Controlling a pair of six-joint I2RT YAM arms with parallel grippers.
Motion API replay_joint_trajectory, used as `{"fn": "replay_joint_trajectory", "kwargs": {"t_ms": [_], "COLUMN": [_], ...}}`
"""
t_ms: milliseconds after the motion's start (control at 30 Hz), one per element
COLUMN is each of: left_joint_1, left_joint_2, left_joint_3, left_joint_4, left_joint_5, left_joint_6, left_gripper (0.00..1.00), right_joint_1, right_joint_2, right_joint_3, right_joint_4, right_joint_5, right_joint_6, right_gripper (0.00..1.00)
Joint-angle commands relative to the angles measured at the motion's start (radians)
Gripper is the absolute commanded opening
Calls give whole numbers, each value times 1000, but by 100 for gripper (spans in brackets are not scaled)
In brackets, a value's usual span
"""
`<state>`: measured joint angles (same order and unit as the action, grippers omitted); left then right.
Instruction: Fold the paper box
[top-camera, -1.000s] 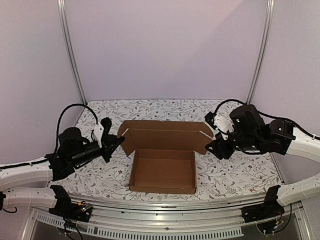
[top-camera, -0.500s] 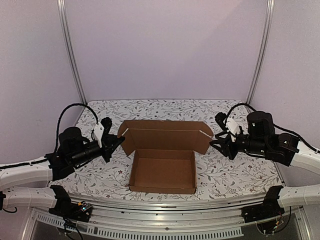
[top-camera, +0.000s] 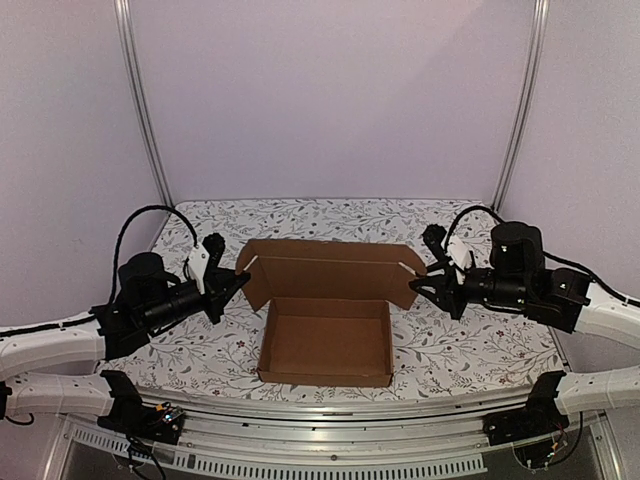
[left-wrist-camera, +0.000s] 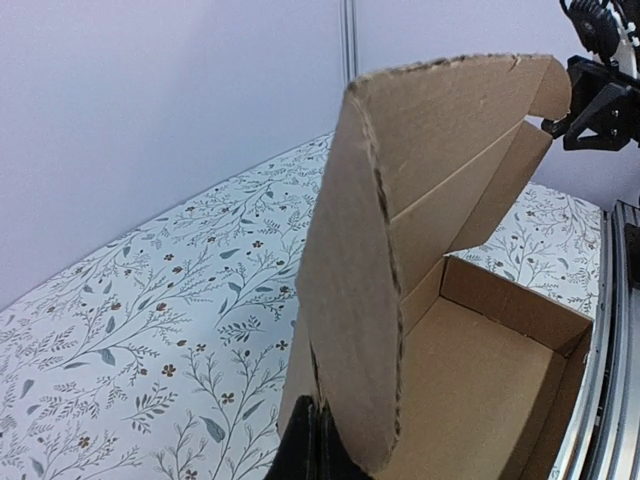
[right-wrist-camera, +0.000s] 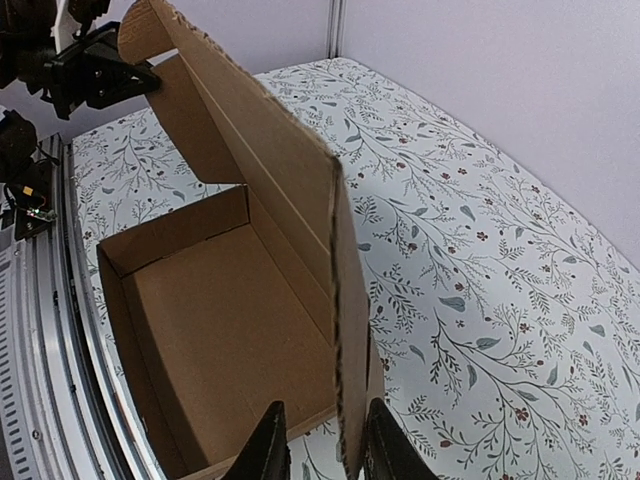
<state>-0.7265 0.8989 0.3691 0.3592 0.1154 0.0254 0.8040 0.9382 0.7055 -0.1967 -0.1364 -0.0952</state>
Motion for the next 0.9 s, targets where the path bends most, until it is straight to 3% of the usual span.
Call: {"fn": "replay_joint_trajectory", "kwargs": {"t_ms": [0,367,633,867], "left_joint_1": [-16,-16,-16,-22], "left_joint_2": [12,17,24,62], "left_joint_3": [20,27,33,99], "left_joint_4": [-44,-52,-55,-139], "left_joint_5": [-5,-8,-7,-28], "left_joint_6": [-14,-16,-22,-128], "left_gripper": [0,0,0,0], "right_joint_1": [-4,-4,-4,-3], "right_joint_2": [10,16,9,6], "right_joint_3": [-30,-40,-37,-31], "right_joint_4": [8,8,22,41], "right_joint_5": [50,82,39,53], "right_joint_6": [2,-2,5,59], "right_gripper": [24,18,0,0]}}
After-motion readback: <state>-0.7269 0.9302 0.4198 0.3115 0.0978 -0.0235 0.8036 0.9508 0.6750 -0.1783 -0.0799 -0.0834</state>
